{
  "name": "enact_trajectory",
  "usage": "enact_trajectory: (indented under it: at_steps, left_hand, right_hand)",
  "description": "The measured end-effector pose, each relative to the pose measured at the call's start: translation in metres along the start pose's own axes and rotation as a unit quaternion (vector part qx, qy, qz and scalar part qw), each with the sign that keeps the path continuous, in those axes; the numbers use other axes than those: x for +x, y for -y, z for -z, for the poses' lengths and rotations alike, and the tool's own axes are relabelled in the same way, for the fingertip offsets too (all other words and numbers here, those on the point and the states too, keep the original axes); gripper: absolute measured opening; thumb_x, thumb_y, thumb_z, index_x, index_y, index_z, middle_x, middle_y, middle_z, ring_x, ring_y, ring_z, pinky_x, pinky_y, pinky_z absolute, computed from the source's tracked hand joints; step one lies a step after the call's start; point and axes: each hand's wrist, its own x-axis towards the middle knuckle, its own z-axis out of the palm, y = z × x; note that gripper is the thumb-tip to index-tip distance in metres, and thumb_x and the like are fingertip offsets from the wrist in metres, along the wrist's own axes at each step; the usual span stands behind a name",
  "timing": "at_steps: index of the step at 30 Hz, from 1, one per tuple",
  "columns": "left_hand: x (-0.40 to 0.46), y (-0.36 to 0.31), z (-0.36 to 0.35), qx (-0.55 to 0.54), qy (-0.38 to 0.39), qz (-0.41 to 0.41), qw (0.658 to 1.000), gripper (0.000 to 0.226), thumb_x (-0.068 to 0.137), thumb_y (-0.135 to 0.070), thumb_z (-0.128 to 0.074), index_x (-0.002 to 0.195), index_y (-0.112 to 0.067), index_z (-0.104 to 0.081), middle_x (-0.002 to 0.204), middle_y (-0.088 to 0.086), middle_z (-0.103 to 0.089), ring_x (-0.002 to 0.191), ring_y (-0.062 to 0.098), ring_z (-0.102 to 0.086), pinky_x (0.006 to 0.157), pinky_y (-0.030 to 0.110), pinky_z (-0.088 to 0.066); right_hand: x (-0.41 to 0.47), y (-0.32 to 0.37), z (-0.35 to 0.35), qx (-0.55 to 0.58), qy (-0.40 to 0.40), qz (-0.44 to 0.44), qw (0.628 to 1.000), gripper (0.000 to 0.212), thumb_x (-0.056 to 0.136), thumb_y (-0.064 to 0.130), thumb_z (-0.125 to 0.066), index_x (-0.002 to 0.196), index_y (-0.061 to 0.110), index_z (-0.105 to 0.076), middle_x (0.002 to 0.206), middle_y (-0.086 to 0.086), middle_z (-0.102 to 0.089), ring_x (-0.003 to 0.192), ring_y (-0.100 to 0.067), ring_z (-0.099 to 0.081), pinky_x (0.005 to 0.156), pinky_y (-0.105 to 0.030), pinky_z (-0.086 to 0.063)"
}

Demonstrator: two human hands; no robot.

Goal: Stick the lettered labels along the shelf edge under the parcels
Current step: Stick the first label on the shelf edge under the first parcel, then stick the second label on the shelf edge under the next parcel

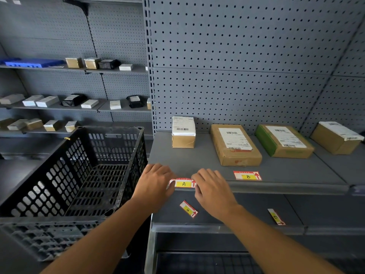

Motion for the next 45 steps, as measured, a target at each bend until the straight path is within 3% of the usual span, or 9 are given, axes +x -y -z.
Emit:
enact_trajectory:
  at_steps: [8,13,16,21,25,31,40,45]
  left_hand:
    - [-0.004,0.002,-0.006,0.0,0.003,0.0,1.0,0.035,0.089,-0.039,-0.04,0.095,-0.025,-0.071,0.093,-0.007,-0.066,0.087,0.018,-0.06,0.086,0.038,-0.047]
    - [-0.005,0.002,-0.015,-0.006,-0.053,0.003,0.999,0.025,0.088,-0.033,-0.048,0.091,-0.021,-0.069,0.092,-0.003,-0.064,0.085,0.022,-0.059,0.085,0.039,-0.047]
    - [-0.002,-0.005,-0.021,-0.011,-0.078,0.021,0.997,0.023,0.088,-0.033,-0.05,0.089,-0.02,-0.069,0.092,-0.003,-0.063,0.085,0.021,-0.058,0.084,0.037,-0.044]
    - [0.014,-0.039,-0.024,-0.018,-0.074,0.025,0.997,0.023,0.087,-0.036,-0.049,0.086,-0.025,-0.07,0.09,-0.006,-0.064,0.083,0.02,-0.059,0.08,0.034,-0.041]
    - [0.047,-0.089,-0.032,-0.03,-0.042,0.041,0.998,0.026,0.087,-0.039,-0.047,0.086,-0.028,-0.071,0.09,-0.008,-0.065,0.084,0.019,-0.06,0.08,0.035,-0.043]
    - [0.093,-0.165,-0.057,-0.042,0.028,0.054,0.997,0.019,0.094,-0.042,-0.051,0.095,-0.032,-0.068,0.102,-0.013,-0.066,0.098,0.012,-0.057,0.093,0.032,-0.04]
    - [0.102,-0.191,-0.068,-0.055,0.095,0.092,0.99,0.03,0.099,-0.05,-0.046,0.116,-0.036,-0.066,0.125,-0.015,-0.06,0.116,0.009,-0.052,0.105,0.033,-0.034]
    - [0.103,-0.194,-0.068,-0.045,0.097,0.086,0.99,0.029,0.103,-0.044,-0.041,0.112,-0.034,-0.065,0.121,-0.011,-0.06,0.11,0.01,-0.053,0.1,0.032,-0.038]
  right_hand:
    - [-0.002,0.002,-0.002,-0.003,-0.009,-0.003,1.0,0.029,0.08,0.031,-0.08,0.103,0.02,-0.067,0.097,0.0,-0.067,0.086,-0.019,-0.064,0.076,-0.031,-0.057]
    - [-0.005,0.0,0.005,0.025,-0.005,0.0,1.0,0.025,0.087,0.026,-0.073,0.11,0.02,-0.063,0.104,0.0,-0.064,0.093,-0.017,-0.062,0.082,-0.031,-0.056]
    - [-0.01,-0.021,0.015,0.031,-0.006,-0.019,0.999,0.026,0.091,0.025,-0.067,0.116,0.02,-0.06,0.11,0.002,-0.062,0.099,-0.015,-0.059,0.088,-0.031,-0.053]
    - [-0.027,-0.089,0.036,-0.004,0.002,-0.066,0.998,0.023,0.091,0.025,-0.064,0.112,0.019,-0.062,0.104,0.001,-0.061,0.094,-0.019,-0.059,0.084,-0.035,-0.049]
    - [-0.049,-0.148,0.048,0.004,0.021,-0.115,0.993,0.019,0.091,0.027,-0.066,0.109,0.02,-0.063,0.105,0.003,-0.061,0.095,-0.021,-0.059,0.083,-0.036,-0.046]
    - [-0.073,-0.211,0.06,0.098,0.081,-0.126,0.984,0.027,0.098,0.04,-0.057,0.123,0.027,-0.057,0.121,0.011,-0.054,0.111,-0.012,-0.051,0.092,-0.026,-0.039]
    - [-0.06,-0.227,0.052,0.18,0.124,-0.104,0.97,0.034,0.102,0.045,-0.048,0.127,0.024,-0.058,0.125,0.008,-0.054,0.115,-0.014,-0.049,0.1,-0.034,-0.042]
    - [-0.047,-0.226,0.05,0.191,0.158,-0.109,0.963,0.025,0.101,0.038,-0.055,0.119,0.022,-0.063,0.116,0.006,-0.056,0.11,-0.015,-0.05,0.096,-0.034,-0.045]
